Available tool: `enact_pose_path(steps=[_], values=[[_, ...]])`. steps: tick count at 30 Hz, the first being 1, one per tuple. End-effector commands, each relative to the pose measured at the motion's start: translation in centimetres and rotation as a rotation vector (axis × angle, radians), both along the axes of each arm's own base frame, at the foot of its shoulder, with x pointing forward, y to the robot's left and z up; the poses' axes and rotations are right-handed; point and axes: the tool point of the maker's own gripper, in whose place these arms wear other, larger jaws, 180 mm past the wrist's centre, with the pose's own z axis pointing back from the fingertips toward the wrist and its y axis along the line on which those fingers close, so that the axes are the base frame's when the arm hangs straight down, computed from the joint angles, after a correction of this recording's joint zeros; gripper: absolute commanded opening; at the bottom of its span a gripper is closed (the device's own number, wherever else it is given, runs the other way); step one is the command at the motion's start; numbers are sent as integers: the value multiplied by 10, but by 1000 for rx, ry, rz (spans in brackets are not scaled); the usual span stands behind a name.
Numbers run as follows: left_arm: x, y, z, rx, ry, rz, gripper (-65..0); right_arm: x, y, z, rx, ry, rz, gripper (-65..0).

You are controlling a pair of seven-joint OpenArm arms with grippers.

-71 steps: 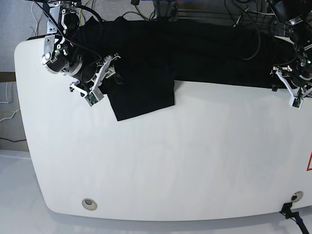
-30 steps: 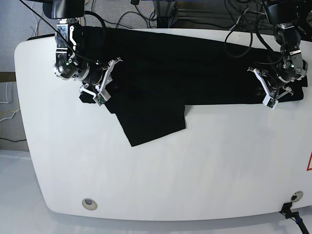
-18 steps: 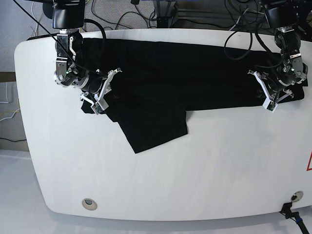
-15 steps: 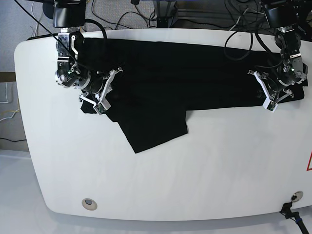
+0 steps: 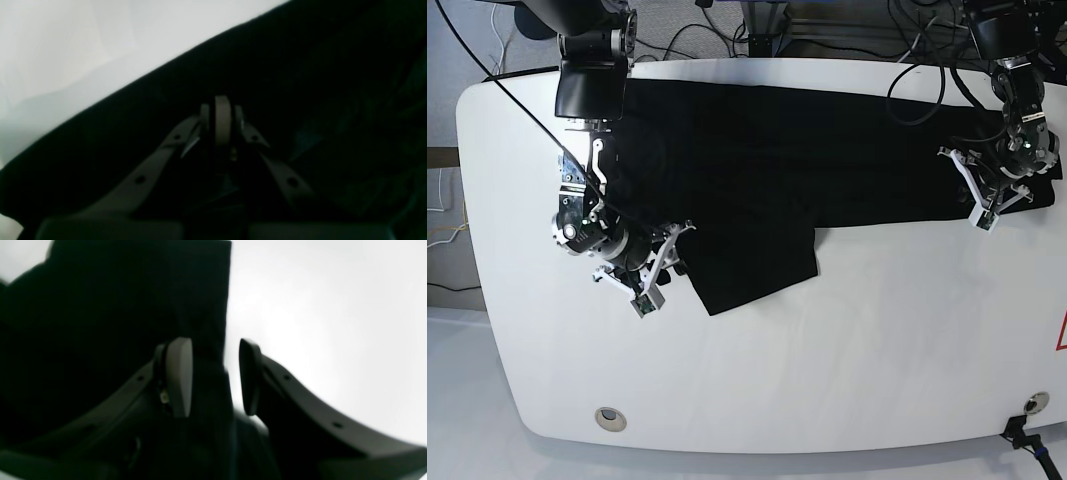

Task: Fold the T-shirt properly
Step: 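Grasp the folded shirt edge with both grippers and pull it outward, then drag the shirt edge with the right gripper toward the left gripper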

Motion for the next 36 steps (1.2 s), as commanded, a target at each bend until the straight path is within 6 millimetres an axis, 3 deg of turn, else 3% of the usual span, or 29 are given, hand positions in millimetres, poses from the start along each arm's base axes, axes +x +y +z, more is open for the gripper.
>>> enact_pose_path(steps=[1, 9, 13, 18, 24, 31, 33, 35, 36], values=[[-4, 11, -1, 49, 34, 7, -650, 23, 5, 8, 78, -46, -13, -416], [-4, 10, -1, 47, 34, 7, -650, 63, 5, -15, 217, -7, -84, -416], [-4, 10, -1, 48, 33, 7, -650, 70, 2, -27, 251, 22, -135, -416], [-4, 10, -1, 46, 32, 7, -650, 61, 7, -40, 254, 52, -143, -416], [-4, 10, -1, 46, 32, 7, -650, 44, 46, -52, 305, 96, -106, -416], [-4, 9, -1, 45, 32, 7, -650, 42, 63, -51, 323, 111, -86, -427], [-4, 9, -1, 45, 32, 7, -650, 43, 63, -50, 323, 108, -85, -495], [-4, 9, -1, 45, 32, 7, -650, 48, 62, -43, 318, 93, -79, -629], [-4, 9, -1, 45, 32, 7, -650, 49, 62, -38, 309, 92, -71, -650]])
